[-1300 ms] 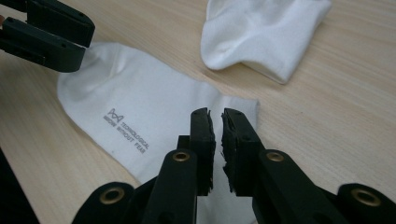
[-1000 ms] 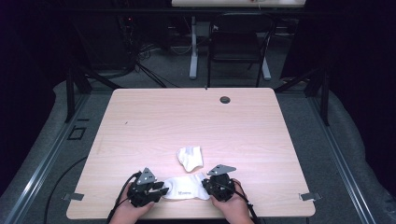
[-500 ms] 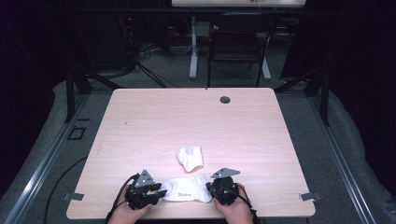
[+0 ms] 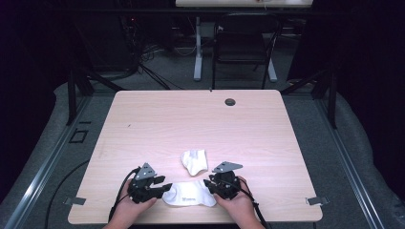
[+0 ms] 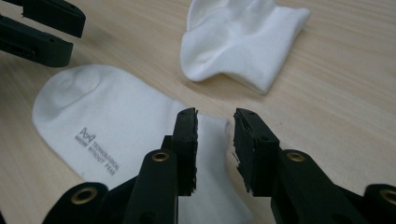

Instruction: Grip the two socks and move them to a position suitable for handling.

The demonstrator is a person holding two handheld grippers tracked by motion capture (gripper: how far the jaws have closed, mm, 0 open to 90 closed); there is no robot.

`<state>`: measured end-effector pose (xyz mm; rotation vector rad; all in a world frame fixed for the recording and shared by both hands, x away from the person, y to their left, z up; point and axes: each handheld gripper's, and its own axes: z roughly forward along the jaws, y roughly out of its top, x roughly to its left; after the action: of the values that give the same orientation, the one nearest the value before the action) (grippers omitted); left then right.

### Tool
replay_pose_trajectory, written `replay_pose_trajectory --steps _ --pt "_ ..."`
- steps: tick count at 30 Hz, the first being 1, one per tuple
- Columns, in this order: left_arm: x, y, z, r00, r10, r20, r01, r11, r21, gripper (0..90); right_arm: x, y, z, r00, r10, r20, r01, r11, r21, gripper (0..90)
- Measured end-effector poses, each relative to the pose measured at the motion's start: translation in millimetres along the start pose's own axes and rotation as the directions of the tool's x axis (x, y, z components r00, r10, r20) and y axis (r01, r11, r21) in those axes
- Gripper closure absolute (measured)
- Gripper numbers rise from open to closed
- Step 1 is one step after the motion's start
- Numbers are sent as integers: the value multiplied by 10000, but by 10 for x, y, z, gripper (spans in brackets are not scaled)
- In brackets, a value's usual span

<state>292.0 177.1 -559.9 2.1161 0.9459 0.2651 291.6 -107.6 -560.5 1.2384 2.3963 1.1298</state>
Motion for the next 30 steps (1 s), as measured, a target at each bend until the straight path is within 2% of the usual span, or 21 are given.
replay_pose_trajectory --steps 6,10,16,20,25,30 --pt "98 122 92 9996 -106 -253 104 9999 -109 566 -51 183 131 9996 259 -83 -258 9996 107 744" --pt "151 147 134 9991 -179 -389 175 9998 -108 567 -43 289 202 9998 185 -89 -184 9998 98 762" --pt "179 149 151 9987 -286 -414 277 9994 -203 566 -39 401 289 10000 85 -6 -85 9996 257 761" --pt "193 156 154 9987 -340 -388 331 9992 -242 566 -38 452 353 9998 206 -4 -206 9995 242 759" --pt "198 149 157 9987 -258 -448 249 9995 -214 565 -13 510 448 9997 218 -52 -217 9992 324 745" --pt "204 147 162 9984 -226 -515 216 9996 -203 561 48 566 518 9992 342 -201 -342 9994 39 709"
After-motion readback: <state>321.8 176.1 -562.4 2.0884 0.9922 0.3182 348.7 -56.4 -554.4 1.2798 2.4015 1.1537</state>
